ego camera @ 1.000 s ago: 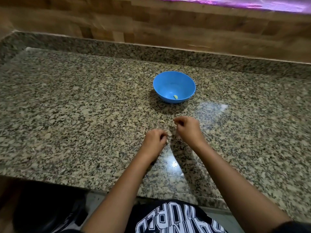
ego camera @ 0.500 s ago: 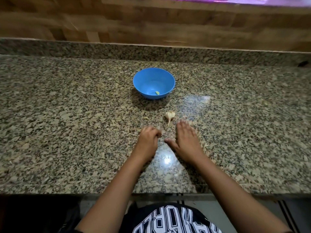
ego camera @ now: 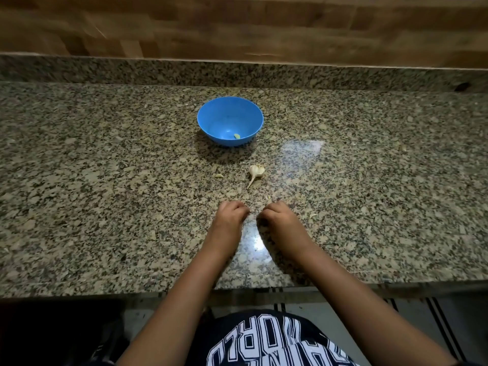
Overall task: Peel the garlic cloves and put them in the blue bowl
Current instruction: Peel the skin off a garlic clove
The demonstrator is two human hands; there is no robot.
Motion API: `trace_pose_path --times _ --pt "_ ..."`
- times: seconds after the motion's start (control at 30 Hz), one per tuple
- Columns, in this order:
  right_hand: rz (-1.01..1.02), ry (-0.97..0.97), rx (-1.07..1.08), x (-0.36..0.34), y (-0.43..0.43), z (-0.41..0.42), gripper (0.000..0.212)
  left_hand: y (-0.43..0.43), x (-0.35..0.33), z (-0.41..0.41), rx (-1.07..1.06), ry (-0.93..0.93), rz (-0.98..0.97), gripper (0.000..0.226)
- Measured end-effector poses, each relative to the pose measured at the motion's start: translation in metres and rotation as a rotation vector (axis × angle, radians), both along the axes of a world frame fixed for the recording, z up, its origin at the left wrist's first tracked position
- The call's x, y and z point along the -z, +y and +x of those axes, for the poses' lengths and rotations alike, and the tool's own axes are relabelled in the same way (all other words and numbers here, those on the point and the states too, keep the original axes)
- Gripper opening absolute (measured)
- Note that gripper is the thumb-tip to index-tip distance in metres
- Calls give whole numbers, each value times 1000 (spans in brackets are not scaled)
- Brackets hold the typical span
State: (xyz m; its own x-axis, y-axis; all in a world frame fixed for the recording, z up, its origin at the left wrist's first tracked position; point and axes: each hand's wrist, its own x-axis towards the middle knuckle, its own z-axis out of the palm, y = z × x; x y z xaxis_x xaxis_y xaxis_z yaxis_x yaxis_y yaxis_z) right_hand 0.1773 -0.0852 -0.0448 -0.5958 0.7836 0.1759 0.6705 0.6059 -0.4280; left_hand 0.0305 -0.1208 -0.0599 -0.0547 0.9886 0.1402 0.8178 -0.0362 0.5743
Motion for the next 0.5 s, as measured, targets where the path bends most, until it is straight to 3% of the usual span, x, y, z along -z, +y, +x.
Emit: trace_pose_path --times 0.13,0.3,0.4,0.5 --pt "-191 223 294 -6 2 11 16 -14 -2 14 14 -27 -63 43" --pt "-502 641 658 -17 4 52 18 -16 1 28 127 315 -323 106" --pt "-541 801 768 -21 6 74 15 0 0 43 162 341 -331 116" --pt "-574 877 829 -23 7 89 16 25 4 64 233 375 -291 111"
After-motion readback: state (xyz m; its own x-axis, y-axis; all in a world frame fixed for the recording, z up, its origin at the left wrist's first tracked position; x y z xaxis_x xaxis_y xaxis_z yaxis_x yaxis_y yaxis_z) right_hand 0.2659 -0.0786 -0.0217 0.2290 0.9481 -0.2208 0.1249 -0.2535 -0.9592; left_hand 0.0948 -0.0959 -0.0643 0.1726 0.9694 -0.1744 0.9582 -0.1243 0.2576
